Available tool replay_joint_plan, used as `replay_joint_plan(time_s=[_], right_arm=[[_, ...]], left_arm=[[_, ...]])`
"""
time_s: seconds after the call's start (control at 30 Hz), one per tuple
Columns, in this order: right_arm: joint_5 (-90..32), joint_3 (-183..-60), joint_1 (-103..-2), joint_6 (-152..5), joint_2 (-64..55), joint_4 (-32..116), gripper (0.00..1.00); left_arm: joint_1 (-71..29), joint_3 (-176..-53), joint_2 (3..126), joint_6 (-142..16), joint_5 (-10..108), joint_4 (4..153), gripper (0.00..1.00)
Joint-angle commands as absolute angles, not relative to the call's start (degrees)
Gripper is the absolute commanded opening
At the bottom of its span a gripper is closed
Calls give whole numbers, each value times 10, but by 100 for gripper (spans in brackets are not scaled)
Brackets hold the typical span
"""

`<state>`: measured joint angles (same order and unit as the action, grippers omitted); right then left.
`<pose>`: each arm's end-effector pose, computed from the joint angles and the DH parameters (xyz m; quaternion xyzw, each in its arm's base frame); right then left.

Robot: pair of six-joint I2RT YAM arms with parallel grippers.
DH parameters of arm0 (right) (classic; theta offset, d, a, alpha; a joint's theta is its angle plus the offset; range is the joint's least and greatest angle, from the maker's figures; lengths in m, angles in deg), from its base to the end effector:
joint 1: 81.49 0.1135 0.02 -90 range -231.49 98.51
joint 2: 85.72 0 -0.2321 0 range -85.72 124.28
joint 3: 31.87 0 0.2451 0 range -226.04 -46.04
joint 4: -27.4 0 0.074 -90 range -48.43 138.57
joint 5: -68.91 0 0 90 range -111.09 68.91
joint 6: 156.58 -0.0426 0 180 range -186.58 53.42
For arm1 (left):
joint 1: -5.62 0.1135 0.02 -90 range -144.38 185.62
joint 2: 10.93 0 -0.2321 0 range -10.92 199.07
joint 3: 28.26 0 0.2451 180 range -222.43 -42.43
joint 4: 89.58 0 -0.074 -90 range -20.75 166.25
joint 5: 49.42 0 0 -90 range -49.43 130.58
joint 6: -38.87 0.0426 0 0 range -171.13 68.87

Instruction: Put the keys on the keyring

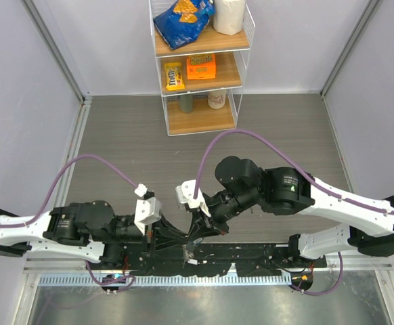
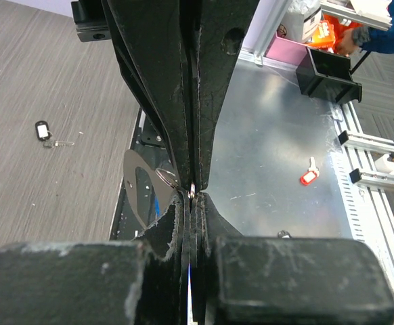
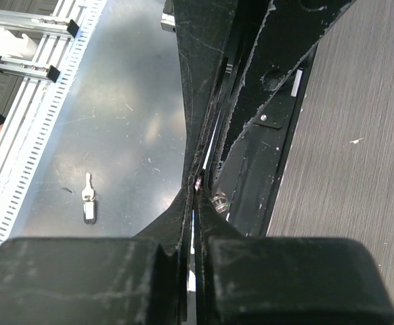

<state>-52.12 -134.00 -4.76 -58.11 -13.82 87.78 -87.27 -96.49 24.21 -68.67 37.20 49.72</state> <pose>0.0372 0.2534 0.4020 -0.6635 0.5244 0.4616 0.2678 -0.0051 -0.1510 0.3655 0.4443 0.6072 -0.5280 0.3938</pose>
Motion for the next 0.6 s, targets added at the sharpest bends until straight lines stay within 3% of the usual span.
replay_joint_plan(time_s=[0.0,0.13,0.33,0.57], right_arm=[[-526,-1359,-40,-577,-146,847,5],[-527,-1352,-37,-581,-151,834,8],[-508,-1323,-37,-603,-192,798,42],[-433,-1273,-37,-630,-259,755,53]], left_arm=[[-872,-987,253,-675,398,530,0],[-872,-979,255,-662,393,546,0],[-872,-964,248,-650,397,579,0],[-872,-938,237,-623,423,637,0]])
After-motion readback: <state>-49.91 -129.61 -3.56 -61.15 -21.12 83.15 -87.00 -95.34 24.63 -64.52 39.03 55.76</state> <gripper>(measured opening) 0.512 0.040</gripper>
